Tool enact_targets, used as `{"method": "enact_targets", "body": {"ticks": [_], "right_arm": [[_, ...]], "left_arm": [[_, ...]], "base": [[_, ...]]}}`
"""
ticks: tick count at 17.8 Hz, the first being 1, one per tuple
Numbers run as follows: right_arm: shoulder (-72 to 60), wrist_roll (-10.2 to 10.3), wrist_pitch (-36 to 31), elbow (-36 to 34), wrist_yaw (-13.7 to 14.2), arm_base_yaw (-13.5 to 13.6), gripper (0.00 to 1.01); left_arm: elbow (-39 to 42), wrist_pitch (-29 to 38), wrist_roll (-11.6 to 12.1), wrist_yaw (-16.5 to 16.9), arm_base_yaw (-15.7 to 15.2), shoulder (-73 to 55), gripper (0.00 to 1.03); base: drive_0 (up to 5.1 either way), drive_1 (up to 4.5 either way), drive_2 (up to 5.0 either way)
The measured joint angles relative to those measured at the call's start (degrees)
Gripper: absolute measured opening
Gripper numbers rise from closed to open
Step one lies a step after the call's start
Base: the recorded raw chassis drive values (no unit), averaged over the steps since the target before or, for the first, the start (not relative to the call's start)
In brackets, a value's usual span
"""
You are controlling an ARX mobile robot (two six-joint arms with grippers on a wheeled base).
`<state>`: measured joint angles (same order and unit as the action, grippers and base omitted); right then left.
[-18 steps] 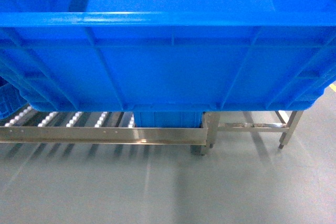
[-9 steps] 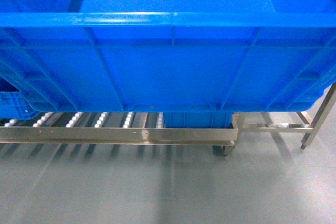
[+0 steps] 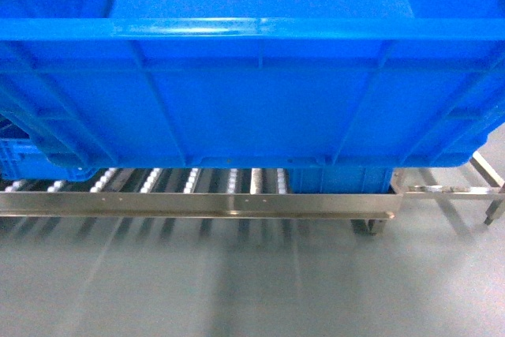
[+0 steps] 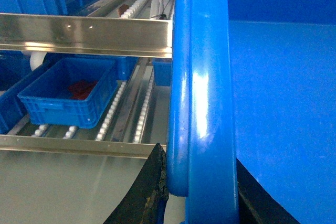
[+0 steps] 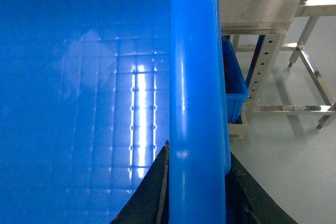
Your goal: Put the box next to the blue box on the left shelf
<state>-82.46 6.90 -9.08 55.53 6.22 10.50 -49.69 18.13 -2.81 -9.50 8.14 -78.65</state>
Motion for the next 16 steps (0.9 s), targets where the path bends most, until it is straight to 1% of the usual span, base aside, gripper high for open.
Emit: {"method": "enact_targets", "body": {"ticks": [16], "right_arm": [[0.0,-0.04,-0.04,0.0,0.0,0.0,0.2]], "left_arm": [[0.0,0.07,0.0,-0.02,0.02,0.0,0.2]], "base": [[-5.0,2.44,2.4]]}}
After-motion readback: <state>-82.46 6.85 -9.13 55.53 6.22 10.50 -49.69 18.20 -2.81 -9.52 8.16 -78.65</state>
